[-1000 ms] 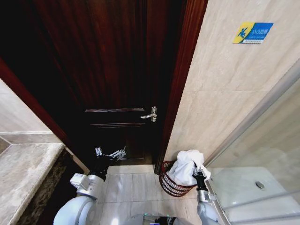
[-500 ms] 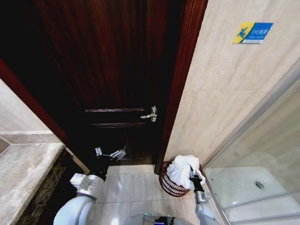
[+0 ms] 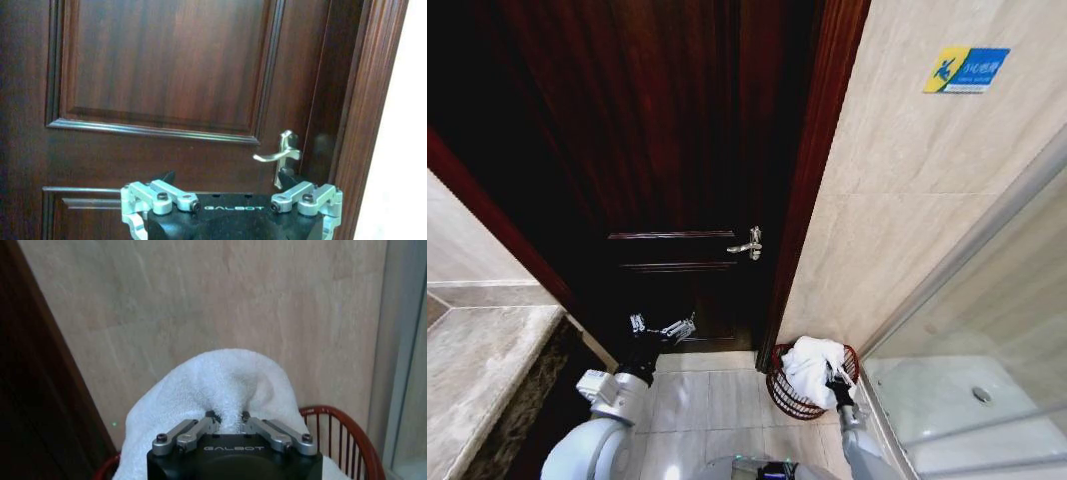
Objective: Discard the used towel into the hamper.
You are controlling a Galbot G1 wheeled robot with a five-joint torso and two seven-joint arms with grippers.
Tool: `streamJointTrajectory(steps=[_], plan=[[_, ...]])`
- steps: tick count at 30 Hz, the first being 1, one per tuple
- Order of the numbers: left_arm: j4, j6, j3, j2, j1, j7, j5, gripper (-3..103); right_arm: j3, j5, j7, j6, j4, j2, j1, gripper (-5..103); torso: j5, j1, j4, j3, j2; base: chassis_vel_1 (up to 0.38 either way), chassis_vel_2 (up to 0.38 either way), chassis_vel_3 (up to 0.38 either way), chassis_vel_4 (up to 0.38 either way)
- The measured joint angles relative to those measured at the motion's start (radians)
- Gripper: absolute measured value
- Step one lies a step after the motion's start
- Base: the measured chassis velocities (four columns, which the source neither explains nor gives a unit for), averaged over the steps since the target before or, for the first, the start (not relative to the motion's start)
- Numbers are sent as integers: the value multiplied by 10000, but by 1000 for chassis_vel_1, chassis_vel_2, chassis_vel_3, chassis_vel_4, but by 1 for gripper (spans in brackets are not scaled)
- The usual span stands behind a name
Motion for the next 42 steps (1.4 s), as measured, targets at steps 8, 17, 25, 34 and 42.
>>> streamJointTrajectory(steps=[8, 17, 25, 34, 42], plan=[[0, 0, 0, 0, 0, 0, 0, 100, -17, -527, -26, -336, -1105, -192, 601, 12, -2, 0, 0, 0, 0, 0, 0, 0, 0], [-1, 0, 0, 0, 0, 0, 0, 100, -6, -1787, -145, -1062, -2216, -438, 1481, 12, -1, 0, 0, 0, 0, 0, 0, 0, 0], [-1, 0, 0, 0, 0, 0, 0, 100, 72, -3515, -208, -2498, -3199, -1018, 2780, 12, -3, 0, 4, 0, 0, 0, 0, 0, 0], [0, 0, 0, 0, 0, 0, 0, 100, -9, -6039, -357, -4069, -3666, -1376, 3594, 12, -1, 0, 4, 0, -1, 0, 0, 0, 0], [-1, 0, 0, 0, 0, 0, 0, 100, -91, -7397, 184, -4966, -3696, -1229, 3465, 12, -1, 0, 1, 0, 0, 0, 0, 0, 0]])
